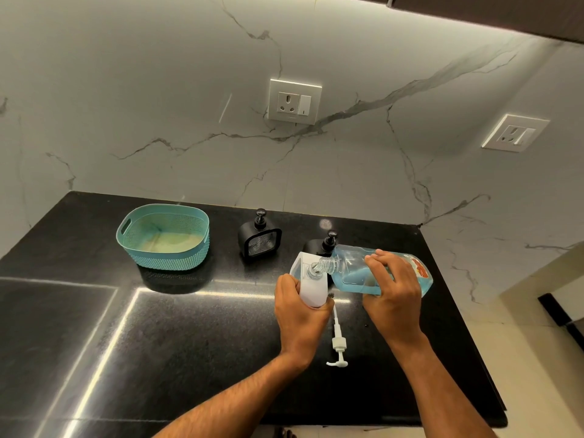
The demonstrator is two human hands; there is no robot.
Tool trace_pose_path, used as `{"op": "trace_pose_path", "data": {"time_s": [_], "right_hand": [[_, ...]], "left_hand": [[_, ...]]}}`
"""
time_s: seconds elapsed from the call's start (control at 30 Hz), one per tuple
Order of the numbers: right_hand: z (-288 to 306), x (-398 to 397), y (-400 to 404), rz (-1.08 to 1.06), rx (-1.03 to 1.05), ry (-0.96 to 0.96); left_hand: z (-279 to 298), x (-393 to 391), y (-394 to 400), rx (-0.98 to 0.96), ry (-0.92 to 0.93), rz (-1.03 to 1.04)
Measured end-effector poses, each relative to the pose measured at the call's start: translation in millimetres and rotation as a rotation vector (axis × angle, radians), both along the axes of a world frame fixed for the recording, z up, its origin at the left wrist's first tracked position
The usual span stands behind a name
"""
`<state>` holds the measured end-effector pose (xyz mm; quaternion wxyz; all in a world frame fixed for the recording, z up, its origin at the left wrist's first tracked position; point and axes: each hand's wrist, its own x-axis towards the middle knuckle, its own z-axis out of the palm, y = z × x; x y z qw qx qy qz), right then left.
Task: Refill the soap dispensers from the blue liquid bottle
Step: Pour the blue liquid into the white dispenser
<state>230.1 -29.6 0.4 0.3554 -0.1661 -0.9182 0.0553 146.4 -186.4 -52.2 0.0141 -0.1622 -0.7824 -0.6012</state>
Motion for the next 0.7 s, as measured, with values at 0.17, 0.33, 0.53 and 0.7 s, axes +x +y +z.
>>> {"op": "trace_pose_path", "data": {"time_s": [0.17, 0.33, 0.53, 0.7], "right_hand": [[0.8, -0.5, 1.3, 0.0, 0.006, 0.0], [1.9, -1.0, 2.2, 0.0, 0.011, 0.005], [3.7, -1.5, 1.4, 0.01, 0.033, 0.005], [4.9, -1.4, 0.8, 0.007, 0.028, 0.004]], "left_hand": [[-0.9, -0.9, 0.6, -0.007, -0.003, 0.0], [-1.0, -1.2, 1.2, -0.004, -0.003, 0.001], [-0.9, -1.7, 1.2, -0.011, 0.012, 0.012], [-0.5, -0.9, 1.0, -0.004, 0.006, 0.006]]}}
